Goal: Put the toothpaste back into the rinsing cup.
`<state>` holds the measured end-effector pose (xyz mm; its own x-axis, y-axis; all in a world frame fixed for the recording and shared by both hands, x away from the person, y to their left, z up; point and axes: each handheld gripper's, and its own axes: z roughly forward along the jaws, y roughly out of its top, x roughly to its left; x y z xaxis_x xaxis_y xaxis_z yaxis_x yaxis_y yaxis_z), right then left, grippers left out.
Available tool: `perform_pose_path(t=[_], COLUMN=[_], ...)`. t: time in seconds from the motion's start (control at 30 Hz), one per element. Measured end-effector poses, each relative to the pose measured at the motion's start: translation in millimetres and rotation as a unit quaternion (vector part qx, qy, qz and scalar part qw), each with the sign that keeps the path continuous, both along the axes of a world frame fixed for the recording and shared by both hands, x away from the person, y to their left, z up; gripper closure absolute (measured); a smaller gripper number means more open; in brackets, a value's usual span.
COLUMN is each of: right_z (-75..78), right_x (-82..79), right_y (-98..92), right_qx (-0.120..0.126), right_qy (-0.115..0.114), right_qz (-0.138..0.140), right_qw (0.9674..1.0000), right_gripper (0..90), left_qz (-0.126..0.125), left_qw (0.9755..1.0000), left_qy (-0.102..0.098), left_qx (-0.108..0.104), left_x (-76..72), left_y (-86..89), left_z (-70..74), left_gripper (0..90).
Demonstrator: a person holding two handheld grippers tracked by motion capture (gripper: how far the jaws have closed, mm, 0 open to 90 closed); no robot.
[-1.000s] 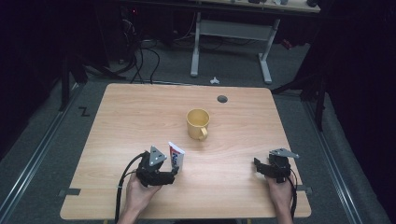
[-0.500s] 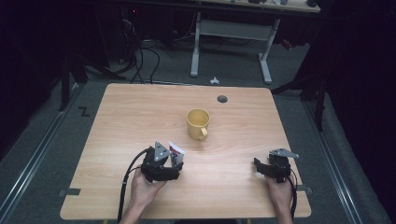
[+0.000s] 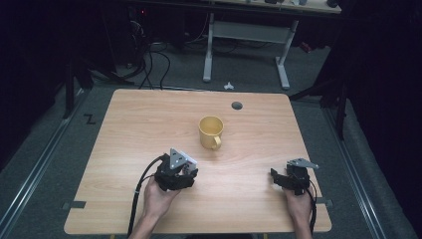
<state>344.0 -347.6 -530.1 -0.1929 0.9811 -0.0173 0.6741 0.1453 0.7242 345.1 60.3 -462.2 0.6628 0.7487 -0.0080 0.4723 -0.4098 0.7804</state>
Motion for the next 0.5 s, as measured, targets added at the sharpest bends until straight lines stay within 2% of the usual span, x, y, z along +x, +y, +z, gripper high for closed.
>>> perform_pose_path(t=[0.07,0.27,0.5], right_z=[0.0,0.0,0.0], right_x=[0.0,0.0,0.0], right_y=[0.0,0.0,0.0], right_qx=[0.000,0.000,0.000], right_qy=[0.000,0.000,0.000], right_qz=[0.000,0.000,0.000], right_qw=[1.0000,1.0000,1.0000], right_gripper=[30.0,30.0,30.0], left_qz=[-0.002,-0.005,-0.014], left_qw=[1.0000,0.9999,0.9999], left_qy=[-0.006,-0.007,-0.006], left_qx=[0.005,0.006,0.002], left_x=[-1.5,-2.4,-2.9], left_y=[-1.0,0.3,1.5], left_z=[0.1,0.5,1.2], left_gripper=[41.1,43.7,50.9])
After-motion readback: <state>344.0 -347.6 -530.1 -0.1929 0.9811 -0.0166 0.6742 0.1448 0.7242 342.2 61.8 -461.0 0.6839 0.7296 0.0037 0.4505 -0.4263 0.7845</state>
